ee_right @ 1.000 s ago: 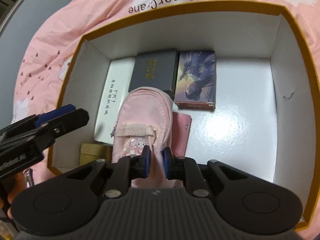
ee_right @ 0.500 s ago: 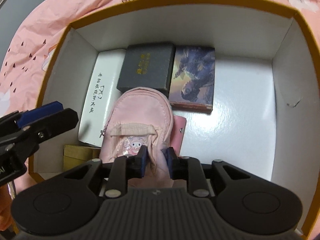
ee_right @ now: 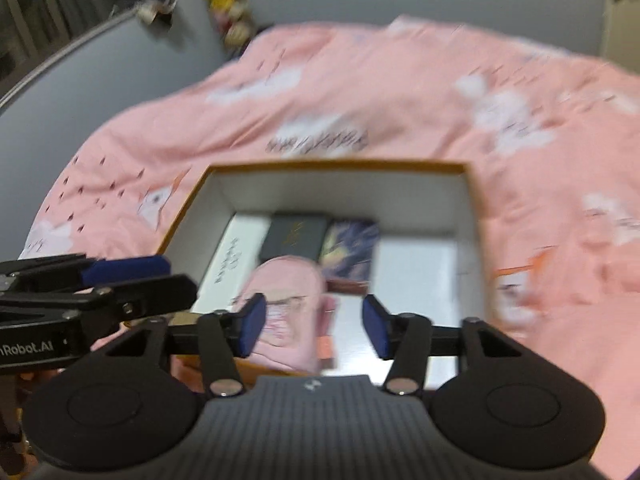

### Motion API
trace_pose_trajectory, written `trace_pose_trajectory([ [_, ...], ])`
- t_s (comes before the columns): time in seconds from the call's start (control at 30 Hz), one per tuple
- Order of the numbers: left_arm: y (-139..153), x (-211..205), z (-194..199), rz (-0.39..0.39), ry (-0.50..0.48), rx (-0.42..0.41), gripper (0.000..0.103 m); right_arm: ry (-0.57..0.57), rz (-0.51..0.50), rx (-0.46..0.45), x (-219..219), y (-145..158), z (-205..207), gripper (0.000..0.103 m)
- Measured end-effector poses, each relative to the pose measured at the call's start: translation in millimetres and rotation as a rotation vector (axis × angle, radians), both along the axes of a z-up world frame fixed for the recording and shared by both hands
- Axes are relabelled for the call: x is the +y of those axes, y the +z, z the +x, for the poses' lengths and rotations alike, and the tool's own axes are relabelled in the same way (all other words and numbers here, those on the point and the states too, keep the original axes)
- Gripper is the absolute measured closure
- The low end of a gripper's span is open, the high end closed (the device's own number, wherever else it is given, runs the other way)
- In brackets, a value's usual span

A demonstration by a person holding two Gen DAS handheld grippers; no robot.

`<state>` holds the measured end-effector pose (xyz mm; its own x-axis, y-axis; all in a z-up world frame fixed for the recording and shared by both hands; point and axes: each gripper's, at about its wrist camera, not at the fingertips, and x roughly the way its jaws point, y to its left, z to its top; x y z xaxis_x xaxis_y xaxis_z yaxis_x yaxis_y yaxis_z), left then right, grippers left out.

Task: Organize objects
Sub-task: 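Lower the pouch and bag into the orange box and open both tools, then move both tools toward the white plush toy beside the orange box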

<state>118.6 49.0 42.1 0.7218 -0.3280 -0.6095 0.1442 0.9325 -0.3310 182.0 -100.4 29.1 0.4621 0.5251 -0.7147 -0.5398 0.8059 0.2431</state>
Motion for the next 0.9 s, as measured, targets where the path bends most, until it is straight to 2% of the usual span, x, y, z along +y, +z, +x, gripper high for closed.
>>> trace_pose_trajectory([
  [0.1, 2, -20, -13, 0.018, -0.047, -0.010, 0.049, -0.074, 0.002, -0.056, -35, 4, -24, 0.043],
  [0.2, -4, -42, -24, 0.056, -0.090, 0.007, 0.049, -0.131, 0.009, -0.072, -67, 0, -49, 0.043],
  [0.37, -39, -65, -25, -0.034, -0.172, 0.127, 0.051, -0.204, 0.039, -0.045, -106, -23, -86, 0.043],
  [0.53, -71, -81, -26, 0.041, -0.161, 0.277, 0.051, -0.246, 0.008, 0.023, -114, -64, -106, 0.045],
  [0.57, -77, -81, -28, 0.024, -0.142, 0.307, 0.052, -0.250, -0.009, 0.027, -114, -71, -107, 0.055],
  [0.6, -83, -79, -29, 0.002, -0.127, 0.338, 0.053, -0.261, -0.028, 0.042, -113, -80, -106, 0.074],
  [0.67, -94, -74, -33, -0.035, -0.078, 0.384, 0.057, -0.285, -0.024, 0.086, -116, -95, -101, 0.089],
  [0.77, -101, -67, -41, -0.038, -0.014, 0.397, 0.057, -0.343, 0.010, 0.124, -123, -107, -89, 0.089],
  [0.9, -98, -62, -42, -0.023, 0.046, 0.383, 0.057, -0.380, -0.064, 0.121, -116, -119, -76, 0.090],
])
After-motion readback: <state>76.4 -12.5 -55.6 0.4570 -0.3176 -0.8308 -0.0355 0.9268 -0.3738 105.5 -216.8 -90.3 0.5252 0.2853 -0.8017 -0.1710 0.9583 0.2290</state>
